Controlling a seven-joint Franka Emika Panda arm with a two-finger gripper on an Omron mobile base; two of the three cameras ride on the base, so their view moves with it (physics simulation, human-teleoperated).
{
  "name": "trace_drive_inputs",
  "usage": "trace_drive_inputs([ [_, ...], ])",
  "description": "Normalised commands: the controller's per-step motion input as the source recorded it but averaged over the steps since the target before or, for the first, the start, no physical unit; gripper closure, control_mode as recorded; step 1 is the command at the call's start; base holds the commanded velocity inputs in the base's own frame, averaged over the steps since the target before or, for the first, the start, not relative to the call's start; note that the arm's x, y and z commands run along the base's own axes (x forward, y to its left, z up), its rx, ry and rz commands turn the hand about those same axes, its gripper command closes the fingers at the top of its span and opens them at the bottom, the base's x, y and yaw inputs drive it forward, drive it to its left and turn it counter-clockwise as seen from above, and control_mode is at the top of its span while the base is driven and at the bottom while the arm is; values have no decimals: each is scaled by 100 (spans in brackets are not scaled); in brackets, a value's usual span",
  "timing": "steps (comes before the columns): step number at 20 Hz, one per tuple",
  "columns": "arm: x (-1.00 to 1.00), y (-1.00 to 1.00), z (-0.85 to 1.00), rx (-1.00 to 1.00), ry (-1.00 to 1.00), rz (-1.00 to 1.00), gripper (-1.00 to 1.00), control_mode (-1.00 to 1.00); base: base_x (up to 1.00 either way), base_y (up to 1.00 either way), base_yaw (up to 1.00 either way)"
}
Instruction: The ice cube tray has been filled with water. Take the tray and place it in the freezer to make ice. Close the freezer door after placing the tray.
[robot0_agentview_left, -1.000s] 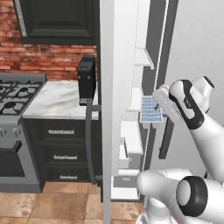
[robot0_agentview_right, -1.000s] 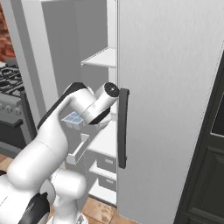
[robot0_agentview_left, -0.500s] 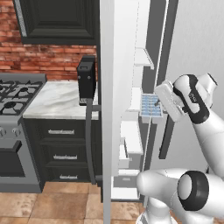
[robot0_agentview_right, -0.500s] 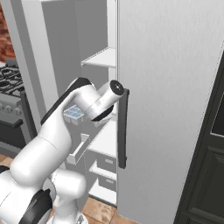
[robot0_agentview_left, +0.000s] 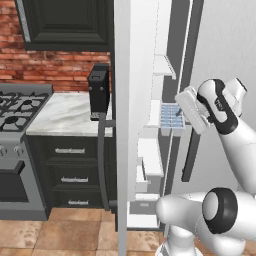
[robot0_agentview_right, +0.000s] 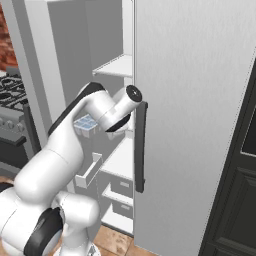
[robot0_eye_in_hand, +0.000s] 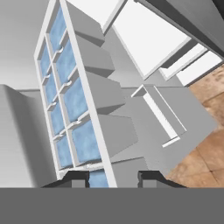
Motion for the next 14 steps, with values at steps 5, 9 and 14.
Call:
trace_drive_inputs([
  [5, 8, 6, 0, 0, 0, 0, 100, -100, 0, 0, 0],
  [9, 12, 6, -3, 0, -1, -1, 100, -100, 0, 0, 0],
  [14, 18, 1, -18, 0, -1, -3, 100, -100, 0, 0, 0],
])
